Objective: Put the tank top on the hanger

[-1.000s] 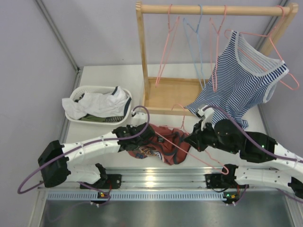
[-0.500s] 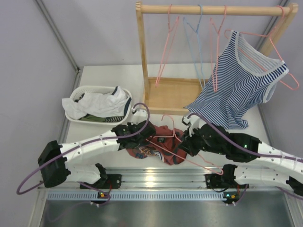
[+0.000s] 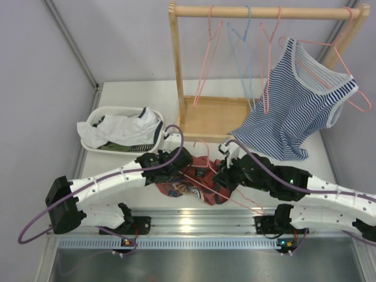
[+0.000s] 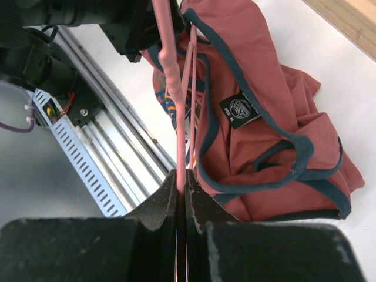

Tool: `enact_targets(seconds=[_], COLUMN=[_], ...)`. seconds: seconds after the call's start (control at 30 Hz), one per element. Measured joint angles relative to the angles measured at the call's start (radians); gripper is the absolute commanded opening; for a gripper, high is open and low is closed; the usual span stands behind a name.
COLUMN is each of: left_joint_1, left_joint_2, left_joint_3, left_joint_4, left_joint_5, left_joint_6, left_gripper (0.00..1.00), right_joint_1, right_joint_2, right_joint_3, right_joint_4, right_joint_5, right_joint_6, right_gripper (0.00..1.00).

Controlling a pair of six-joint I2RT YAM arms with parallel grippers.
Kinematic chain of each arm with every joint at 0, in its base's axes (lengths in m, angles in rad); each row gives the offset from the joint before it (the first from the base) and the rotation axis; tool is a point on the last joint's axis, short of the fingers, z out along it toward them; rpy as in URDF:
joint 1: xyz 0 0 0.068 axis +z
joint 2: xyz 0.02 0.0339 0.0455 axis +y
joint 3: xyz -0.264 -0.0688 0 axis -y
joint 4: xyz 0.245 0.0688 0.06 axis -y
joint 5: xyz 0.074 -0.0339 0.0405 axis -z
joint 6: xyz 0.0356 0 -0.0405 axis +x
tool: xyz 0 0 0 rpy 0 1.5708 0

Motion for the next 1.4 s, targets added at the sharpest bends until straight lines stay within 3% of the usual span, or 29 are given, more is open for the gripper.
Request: enact_targets(seconds=[0.37,0.77,1.4], left_joint_1=[0.000,0.000,0.000], left_joint_2=[-0.034,-0.073,-0.169], left_joint_3=[0.048,0.059,0.093], left_joint_4=[-0.017,-0.044,-0.064], left_joint_5=[0.008,0.012,0.053], left_joint_6=[0.000,0.000,0.027], left_gripper=[0.00,0.00,0.00], right_joint_1=[0.000,0.000,-0.025], right_joint_2=[0.021,0.161,0.297], right_joint_3=[-0.139,-0.191,-0.224], right_joint_4=[0.214,0.504,0.793], right_joint_5=[0.030,0.024,-0.050], right_joint_6=[-0.018,-0.064,-0.089], right_gripper=[0.00,0.00,0.00])
